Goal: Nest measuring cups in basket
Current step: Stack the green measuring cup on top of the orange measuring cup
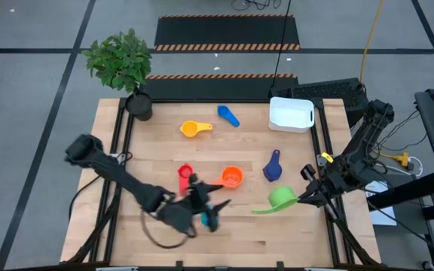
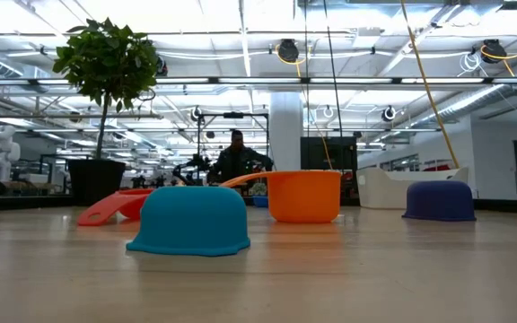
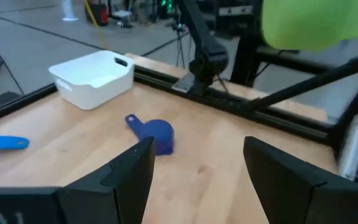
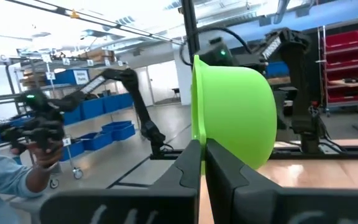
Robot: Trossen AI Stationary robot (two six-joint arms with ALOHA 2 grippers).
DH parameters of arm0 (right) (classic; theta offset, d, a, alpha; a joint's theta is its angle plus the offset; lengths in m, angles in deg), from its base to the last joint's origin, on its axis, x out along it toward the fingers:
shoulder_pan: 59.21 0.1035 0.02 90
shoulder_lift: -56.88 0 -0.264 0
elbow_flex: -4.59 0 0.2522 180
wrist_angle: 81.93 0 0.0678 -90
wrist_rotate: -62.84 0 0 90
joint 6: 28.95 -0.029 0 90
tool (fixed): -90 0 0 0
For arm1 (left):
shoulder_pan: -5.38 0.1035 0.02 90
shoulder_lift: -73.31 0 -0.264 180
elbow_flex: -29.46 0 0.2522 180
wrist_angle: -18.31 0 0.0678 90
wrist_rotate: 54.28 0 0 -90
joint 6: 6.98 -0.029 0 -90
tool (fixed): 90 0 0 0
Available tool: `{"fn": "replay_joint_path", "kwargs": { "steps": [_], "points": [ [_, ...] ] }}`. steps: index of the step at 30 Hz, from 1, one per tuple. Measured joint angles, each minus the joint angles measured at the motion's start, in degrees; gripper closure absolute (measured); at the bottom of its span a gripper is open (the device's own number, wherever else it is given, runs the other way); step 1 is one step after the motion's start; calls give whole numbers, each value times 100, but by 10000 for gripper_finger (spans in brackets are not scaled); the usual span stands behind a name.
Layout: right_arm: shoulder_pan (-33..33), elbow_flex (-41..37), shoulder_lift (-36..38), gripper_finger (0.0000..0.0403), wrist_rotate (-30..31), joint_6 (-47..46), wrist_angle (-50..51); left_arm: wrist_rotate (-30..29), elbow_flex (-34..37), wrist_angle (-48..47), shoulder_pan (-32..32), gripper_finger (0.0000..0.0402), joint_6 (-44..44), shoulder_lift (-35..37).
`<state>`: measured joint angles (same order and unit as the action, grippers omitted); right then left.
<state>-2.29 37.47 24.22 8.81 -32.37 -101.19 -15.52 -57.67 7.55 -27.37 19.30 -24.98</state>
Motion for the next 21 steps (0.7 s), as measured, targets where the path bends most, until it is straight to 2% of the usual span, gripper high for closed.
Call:
{"fn": "replay_joint_path", "kwargs": {
  "steps": [5,9,16,21],
  "points": [
    [-7,2,0,403,20,113,-68,-23,1246,2003,-227,151,-373,504],
    [-36,2,-11,403,20,112,-64,207,1682,3274,-206,151,-944,469],
    [-39,2,-11,403,20,131,-89,1386,1652,3801,6,151,-976,377],
    [-39,2,-68,403,20,121,-110,1671,1642,4180,-30,150,-1159,375]
  ]
}}
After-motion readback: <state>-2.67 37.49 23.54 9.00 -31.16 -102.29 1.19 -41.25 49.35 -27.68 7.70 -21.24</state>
